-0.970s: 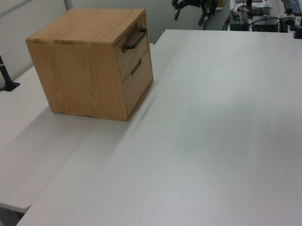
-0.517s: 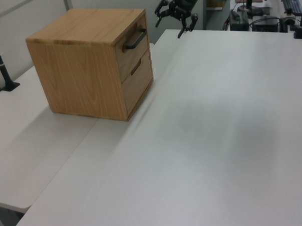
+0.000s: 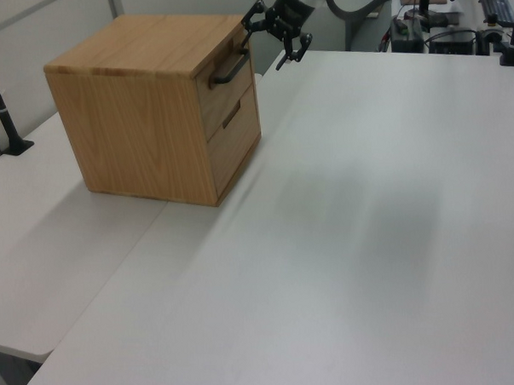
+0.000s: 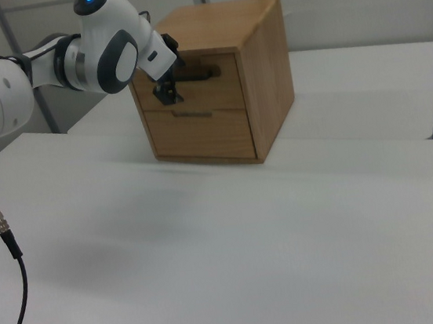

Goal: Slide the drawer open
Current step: 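Move the gripper down to the black handle of the upper drawer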

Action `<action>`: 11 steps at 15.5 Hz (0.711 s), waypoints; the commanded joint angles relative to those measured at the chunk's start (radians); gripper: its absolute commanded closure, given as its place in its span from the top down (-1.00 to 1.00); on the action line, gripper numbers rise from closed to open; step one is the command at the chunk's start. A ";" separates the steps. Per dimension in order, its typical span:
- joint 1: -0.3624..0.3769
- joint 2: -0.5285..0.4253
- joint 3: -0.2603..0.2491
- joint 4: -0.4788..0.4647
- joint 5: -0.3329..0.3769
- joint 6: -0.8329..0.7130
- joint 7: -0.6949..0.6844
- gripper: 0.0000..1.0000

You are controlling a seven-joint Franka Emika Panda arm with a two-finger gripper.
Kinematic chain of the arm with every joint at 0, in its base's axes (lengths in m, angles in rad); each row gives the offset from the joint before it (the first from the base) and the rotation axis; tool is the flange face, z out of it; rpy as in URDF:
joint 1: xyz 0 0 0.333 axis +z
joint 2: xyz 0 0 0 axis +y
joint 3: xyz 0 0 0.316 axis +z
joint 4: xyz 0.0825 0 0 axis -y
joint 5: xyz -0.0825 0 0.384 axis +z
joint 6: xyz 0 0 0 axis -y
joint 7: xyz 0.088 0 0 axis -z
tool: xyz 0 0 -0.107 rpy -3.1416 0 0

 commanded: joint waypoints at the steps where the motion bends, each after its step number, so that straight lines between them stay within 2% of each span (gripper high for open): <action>1: 0.019 0.043 -0.005 0.037 0.010 0.033 0.016 1.00; 6: 0.022 0.075 -0.004 0.043 0.002 0.055 0.011 0.95; 7: 0.022 0.083 -0.004 0.043 0.005 0.058 0.013 0.78; 9: 0.021 0.083 -0.004 0.043 0.007 0.058 0.013 0.15; 11: 0.021 0.083 -0.004 0.042 0.007 0.058 0.008 -0.34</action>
